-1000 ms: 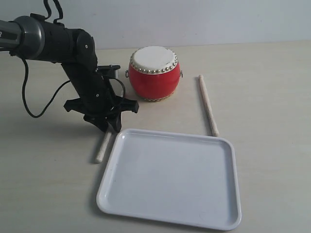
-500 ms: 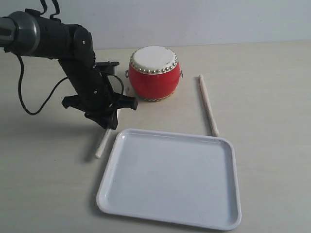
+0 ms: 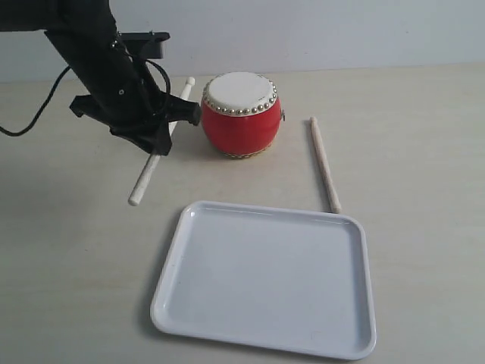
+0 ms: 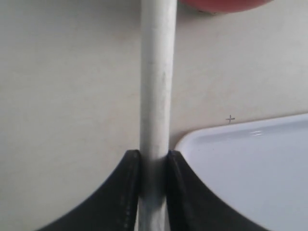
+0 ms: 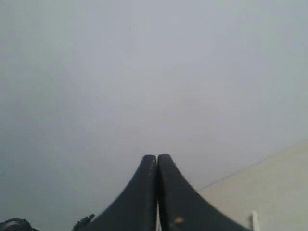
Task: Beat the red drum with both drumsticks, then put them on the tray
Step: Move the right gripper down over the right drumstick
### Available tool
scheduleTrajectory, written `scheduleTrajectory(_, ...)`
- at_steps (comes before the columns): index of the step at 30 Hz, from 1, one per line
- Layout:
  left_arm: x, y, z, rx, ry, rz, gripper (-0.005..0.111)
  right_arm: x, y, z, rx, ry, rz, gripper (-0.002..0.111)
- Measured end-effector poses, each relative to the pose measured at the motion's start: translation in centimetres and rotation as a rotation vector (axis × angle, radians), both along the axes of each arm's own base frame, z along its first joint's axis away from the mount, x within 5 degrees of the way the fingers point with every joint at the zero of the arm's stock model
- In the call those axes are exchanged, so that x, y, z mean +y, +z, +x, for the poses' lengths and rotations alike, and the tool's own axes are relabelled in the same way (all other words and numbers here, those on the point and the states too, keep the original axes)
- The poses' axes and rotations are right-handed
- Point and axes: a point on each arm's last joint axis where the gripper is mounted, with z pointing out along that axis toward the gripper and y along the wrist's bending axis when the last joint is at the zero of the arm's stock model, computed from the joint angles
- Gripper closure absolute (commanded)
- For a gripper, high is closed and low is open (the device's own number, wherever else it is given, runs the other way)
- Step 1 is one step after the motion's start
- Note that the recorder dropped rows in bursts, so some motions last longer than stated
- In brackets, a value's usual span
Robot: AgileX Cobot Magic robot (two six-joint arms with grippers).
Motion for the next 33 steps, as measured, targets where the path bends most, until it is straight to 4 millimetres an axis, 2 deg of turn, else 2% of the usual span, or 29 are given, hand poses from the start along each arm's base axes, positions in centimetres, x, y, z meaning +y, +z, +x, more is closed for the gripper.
scheduleTrajectory(6, 0.7, 1.9, -0.5, -0.045, -0.028, 0.035, 0.107, 1.3, 5.3, 4.8, 0.097, 0.041, -0.26, 0.108)
scheduleTrajectory(9, 1.2, 3.2, -1.0, -0.066, -0.041, 0.06, 0.107, 2.2, 7.4, 8.8, 0.241, 0.093, -0.468, 0.108)
scheduleTrajectory(10, 1.4, 3.9, -1.2, -0.077, -0.042, 0.06, 0.107, 2.6, 7.4, 10.6, 0.335, 0.126, -0.533, 0.108)
scheduleTrajectory(11, 1.5, 4.3, -1.4, -0.083, -0.043, 0.059, 0.107, 2.8, 7.5, 11.5, 0.388, 0.146, -0.569, 0.108)
scheduleTrajectory(13, 1.7, 5.1, -1.7, -0.097, -0.044, 0.057, 0.107, 3.2, 6.2, 14.2, 0.548, 0.199, -0.639, 0.108)
scheduleTrajectory(17, 1.9, 5.7, -2.2, -0.09, -0.045, 0.06, 0.107, 3.8, 0.9, 18.2, 0.891, 0.28, -0.689, 0.108)
scheduleTrajectory(19, 2.0, 5.7, -2.2, -0.086, -0.045, 0.062, 0.107, 4.1, -1.9, 19.7, 1.042, 0.327, -0.697, 0.108)
scheduleTrajectory(26, 2.1, 5.6, -2.6, -0.036, 0.012, 0.067, 0.107, 5.1, -8.7, 22.9, 1.391, 0.514, -0.727, 0.108)
scheduleTrajectory(28, 2.1, 5.6, -2.6, -0.034, 0.015, 0.067, 0.107, 5.4, -9.6, 23.6, 1.393, 0.52, -0.704, 0.108)
scheduleTrajectory(33, 2.3, 5.6, -2.6, -0.028, 0.013, 0.086, 0.107, 5.5, -9.9, 23.8, 1.394, 0.522, -0.69, 0.108)
